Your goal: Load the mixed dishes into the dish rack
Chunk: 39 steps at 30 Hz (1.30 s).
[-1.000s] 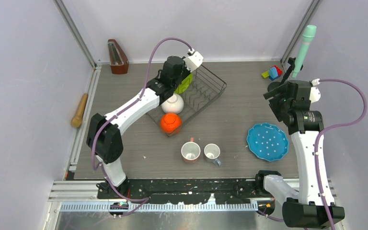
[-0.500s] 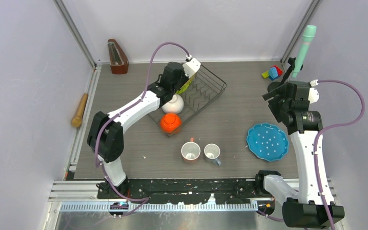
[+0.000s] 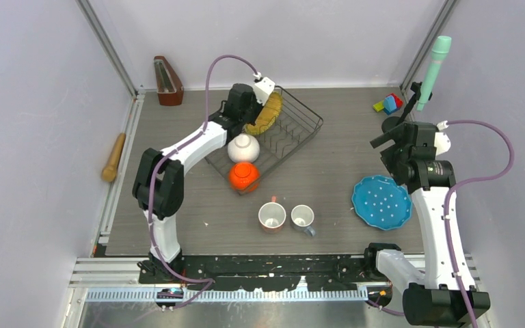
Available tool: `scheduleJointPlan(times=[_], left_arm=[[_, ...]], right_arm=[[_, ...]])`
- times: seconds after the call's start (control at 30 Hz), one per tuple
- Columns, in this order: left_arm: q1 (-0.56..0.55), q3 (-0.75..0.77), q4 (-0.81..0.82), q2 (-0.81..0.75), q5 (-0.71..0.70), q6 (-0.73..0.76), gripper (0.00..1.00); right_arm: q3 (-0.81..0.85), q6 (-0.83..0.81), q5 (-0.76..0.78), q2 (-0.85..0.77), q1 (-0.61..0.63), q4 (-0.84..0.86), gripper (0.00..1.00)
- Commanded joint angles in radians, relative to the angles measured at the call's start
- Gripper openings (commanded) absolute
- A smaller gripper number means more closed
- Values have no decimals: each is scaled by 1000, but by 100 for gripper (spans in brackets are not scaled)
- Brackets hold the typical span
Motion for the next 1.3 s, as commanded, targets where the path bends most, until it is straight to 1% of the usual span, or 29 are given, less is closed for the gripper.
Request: scheduleJointPlan(times=[0.0,0.1,0.17,0.3,0.43,0.5,0.57,0.6,0.73,0.8,0.83,1.0,1.1,1.17,1.23,1.27], left_arm=[[8,114,-37,66,32,-54,32],[10,179,-80,100,44,-65,49],[10,204,-104,106,53,-70,58],[10,192,-100,65,70,-75,70],[10,157,-99,1,50,-80,74],[9,131,-91,-43,49,-90,76],[9,107,-84,-88,57,-108,77],[8,97,-87,-111,58,-128,77],[3,37,-80,-212,97,-235,77],[-7,-18,-37,-282,133,-323,77],[-15,-46,-17,-307,157,-358,77],[-49,-151,36,-397,234,-526,77],[-52,-206,50,-443,247,-577,76],[-50,-232,39,-463,245,-586,76],[-51,-244,14,-475,247,-586,76],[-51,-251,3,-481,248,-581,76]], right_arm=[[-47,19,91,-11,-2,-74,99],[-62,11,111,42,-2,-100,100],[-62,-5,115,91,-1,-117,100],[-64,-34,136,182,-1,-114,100],[-75,-27,161,271,-2,-86,99],[-83,-21,158,314,-2,-57,96],[-85,-11,158,358,-2,-24,89],[-86,-3,157,385,-2,-12,86],[-91,22,142,477,-2,54,81],[-92,38,138,529,-2,91,78],[-90,41,137,567,-2,98,75],[-37,56,176,686,-2,98,73],[-12,55,201,748,-3,93,73],[2,56,211,778,-4,94,72],[3,58,221,801,-8,96,69],[2,62,224,813,-14,97,66]])
